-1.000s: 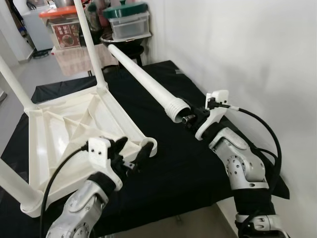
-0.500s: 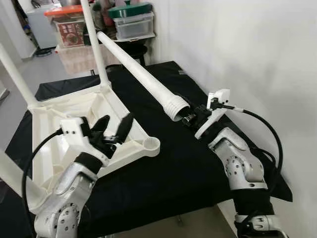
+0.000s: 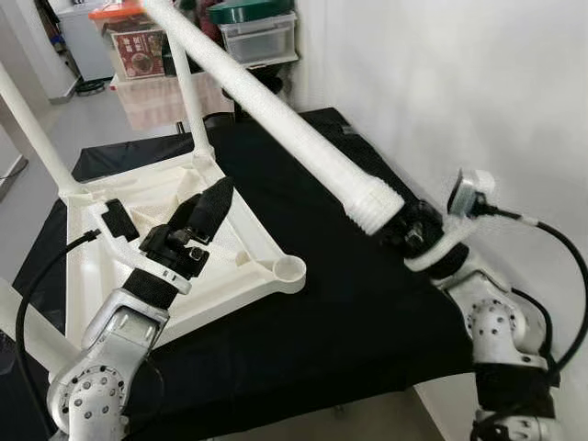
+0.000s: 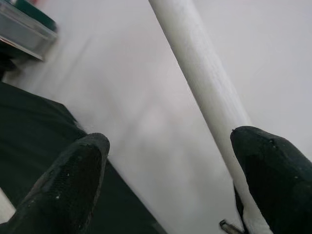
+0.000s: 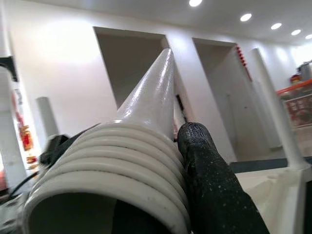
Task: Building children table
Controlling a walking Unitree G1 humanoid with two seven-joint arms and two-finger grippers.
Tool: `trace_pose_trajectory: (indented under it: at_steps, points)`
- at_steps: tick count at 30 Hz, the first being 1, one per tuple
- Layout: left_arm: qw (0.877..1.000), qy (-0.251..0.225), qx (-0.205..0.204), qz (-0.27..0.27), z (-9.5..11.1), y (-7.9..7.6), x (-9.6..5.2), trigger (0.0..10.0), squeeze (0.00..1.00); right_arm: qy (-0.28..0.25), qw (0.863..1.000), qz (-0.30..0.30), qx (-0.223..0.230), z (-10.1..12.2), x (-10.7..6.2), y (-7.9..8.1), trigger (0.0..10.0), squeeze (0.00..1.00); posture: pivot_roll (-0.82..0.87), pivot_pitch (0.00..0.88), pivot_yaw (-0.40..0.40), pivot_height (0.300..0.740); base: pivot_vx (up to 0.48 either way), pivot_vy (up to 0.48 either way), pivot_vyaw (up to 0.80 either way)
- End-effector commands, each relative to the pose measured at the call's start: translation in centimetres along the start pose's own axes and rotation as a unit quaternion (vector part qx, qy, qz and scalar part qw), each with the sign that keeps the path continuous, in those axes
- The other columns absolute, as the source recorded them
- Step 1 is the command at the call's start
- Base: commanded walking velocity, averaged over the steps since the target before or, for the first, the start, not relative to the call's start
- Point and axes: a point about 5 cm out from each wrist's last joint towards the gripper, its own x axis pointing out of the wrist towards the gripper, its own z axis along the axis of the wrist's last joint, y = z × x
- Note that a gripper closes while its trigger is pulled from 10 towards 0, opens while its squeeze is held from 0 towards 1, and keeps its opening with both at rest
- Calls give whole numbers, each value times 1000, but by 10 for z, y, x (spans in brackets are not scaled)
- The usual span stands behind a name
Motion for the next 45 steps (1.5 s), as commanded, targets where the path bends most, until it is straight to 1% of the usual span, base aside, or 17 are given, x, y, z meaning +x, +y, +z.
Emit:
trace_pose_trajectory:
  at_steps: [1,4,5,7,9,14,15,19,24,25,26,29,37,40,44,45]
  points:
    - [1000,2,-22,-19,-1,-3,3,10000,0,-5,999,34,5,2,2,7,10000,0,-55,0,43,740,0,0,0]
    - [998,-10,-42,-38,3,-8,5,10000,0,0,999,53,12,1,0,10,10000,0,-56,0,42,740,0,0,0]
    - [995,-24,-72,-65,7,-14,4,10000,1000,5,997,72,15,1,-2,14,10000,0,-60,0,43,740,0,0,0]
    - [991,-35,-94,-85,10,-19,5,10000,1000,6,996,86,21,1,-3,17,10000,0,-60,0,43,740,0,0,0]
    - [989,-41,-109,-93,12,-22,5,10000,1000,9,995,96,26,1,-4,20,10000,0,-62,0,42,740,0,0,0]
    - [988,-51,-115,-84,15,-20,9,10000,1000,22,990,133,38,-4,-6,29,10000,0,-61,2,40,740,0,0,0]
    - [988,-57,-116,-81,17,-18,10,10000,20,27,989,141,41,-5,-6,31,10000,0,-61,2,40,740,0,0,0]
    - [985,-71,-133,-86,24,-18,10,10000,0,47,984,164,42,-9,-7,36,10000,0,-64,4,40,740,0,0,0]
    - [982,-75,-142,-97,26,-20,10,10000,0,55,983,168,40,-10,-7,38,10000,0,-64,4,39,740,0,0,0]
    - [981,-77,-148,-103,27,-22,10,10000,0,61,984,165,36,-12,-7,37,10000,0,-64,4,39,740,0,0,0]
    - [977,-87,-162,-107,29,-22,9,0,0,66,985,159,32,-14,-7,35,10000,0,-63,3,37,740,0,0,0]
    - [971,-104,-183,-113,33,-22,7,0,0,77,985,149,25,-18,-7,33,10000,0,-64,4,38,740,0,0,0]
    - [969,-109,-190,-118,38,-22,5,0,0,83,986,146,21,-19,-8,32,10000,0,-63,3,38,740,0,0,0]
    - [967,-112,-192,-121,40,-22,5,0,0,83,987,139,13,-19,-8,30,10000,0,-62,3,39,740,0,0,0]
    - [965,-126,-194,-120,49,-20,5,0,0,84,989,118,0,-20,-8,25,10000,0,-67,4,35,740,0,0,0]
    - [965,-131,-195,-120,52,-19,4,0,0,84,990,113,3,-20,-7,24,10000,24,-70,3,36,740,0,0,0]
